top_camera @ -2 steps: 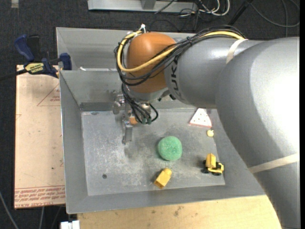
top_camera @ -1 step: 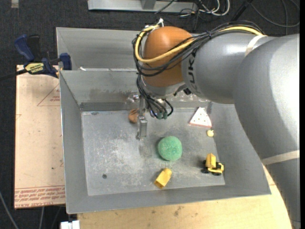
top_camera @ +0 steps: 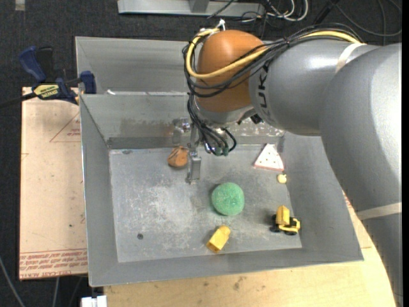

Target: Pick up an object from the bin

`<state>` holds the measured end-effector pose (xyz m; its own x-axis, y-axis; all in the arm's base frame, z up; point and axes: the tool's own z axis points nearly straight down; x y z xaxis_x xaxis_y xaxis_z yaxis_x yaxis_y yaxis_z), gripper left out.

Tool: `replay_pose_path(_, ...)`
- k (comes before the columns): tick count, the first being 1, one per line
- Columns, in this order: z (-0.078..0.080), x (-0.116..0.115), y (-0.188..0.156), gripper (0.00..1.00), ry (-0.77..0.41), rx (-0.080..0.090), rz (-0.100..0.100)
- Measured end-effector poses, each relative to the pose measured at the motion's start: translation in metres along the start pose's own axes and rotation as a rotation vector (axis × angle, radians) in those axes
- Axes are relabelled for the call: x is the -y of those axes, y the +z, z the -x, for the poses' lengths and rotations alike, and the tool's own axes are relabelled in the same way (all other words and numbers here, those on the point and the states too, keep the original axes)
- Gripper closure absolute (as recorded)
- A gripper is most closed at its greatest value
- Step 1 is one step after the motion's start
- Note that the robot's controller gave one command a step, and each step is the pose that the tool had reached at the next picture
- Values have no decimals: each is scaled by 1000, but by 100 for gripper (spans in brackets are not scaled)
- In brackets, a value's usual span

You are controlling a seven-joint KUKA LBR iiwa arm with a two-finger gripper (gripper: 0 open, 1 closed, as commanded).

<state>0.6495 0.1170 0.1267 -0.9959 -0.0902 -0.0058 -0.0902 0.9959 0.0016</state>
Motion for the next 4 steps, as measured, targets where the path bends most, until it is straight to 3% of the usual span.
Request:
replay_pose_path(1,3,12,44,0,166,1,0)
replay_pose_path(2,4,28,57,100,154,-3,0)
replay_pose_path(4,3,29,53,100,154,-6,-1)
